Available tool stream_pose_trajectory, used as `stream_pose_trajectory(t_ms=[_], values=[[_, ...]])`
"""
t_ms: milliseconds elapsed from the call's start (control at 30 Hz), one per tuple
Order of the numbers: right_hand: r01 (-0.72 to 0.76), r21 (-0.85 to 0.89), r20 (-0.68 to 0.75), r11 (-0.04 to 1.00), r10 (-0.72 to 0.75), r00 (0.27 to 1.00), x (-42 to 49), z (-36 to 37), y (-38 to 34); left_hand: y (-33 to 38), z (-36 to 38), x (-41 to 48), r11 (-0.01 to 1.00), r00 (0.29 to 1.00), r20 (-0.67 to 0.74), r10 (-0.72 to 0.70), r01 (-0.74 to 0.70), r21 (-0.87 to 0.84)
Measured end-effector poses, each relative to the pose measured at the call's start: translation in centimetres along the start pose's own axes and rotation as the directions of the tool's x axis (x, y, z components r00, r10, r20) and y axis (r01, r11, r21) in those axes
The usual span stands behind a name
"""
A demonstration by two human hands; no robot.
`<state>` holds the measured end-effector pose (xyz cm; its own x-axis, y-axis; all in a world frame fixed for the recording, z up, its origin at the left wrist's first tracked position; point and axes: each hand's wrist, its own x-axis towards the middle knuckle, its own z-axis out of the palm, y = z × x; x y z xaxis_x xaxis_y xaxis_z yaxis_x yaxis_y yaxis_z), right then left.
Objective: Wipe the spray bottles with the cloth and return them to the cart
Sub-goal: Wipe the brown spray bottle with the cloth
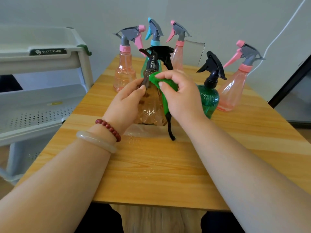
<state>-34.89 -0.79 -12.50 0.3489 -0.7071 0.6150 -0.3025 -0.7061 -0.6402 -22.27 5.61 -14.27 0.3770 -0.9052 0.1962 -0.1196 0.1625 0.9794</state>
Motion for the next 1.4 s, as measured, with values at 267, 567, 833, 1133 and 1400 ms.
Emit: stream_pose_trajectory(t_ms=[267, 567, 833, 1133, 1400], values=[[0.191, 0.043, 0.004, 0.981, -0.191, 0.982, -2.3, 0.4, 0.0, 0.0, -0.4, 0.1, 1.000, 1.000, -0.019, 0.002, -0.002, -0.010], [0.019, 0.111, -0.010, 0.994, -0.018, 1.000, -1.4, 1.3, -0.1, 0.0, -0.6, 0.0, 0.999, 0.996, -0.079, -0.027, 0.031, 0.042], [-0.106, 0.152, -0.005, 0.983, 0.108, 0.994, -0.5, 1.0, -0.2, 0.1, -0.6, 0.0, 0.997, 0.997, -0.056, -0.056, 0.059, 0.049], [0.043, 0.151, -0.010, 0.988, -0.042, 0.999, -3.1, 0.7, 0.0, -0.4, -0.8, 0.2, 0.996, 0.995, -0.086, -0.051, 0.057, 0.064], [0.159, 0.078, -0.002, 0.984, -0.159, 0.987, -4.0, 0.9, -0.4, -0.7, -1.0, 0.5, 0.996, 0.996, -0.081, -0.046, 0.051, 0.069]])
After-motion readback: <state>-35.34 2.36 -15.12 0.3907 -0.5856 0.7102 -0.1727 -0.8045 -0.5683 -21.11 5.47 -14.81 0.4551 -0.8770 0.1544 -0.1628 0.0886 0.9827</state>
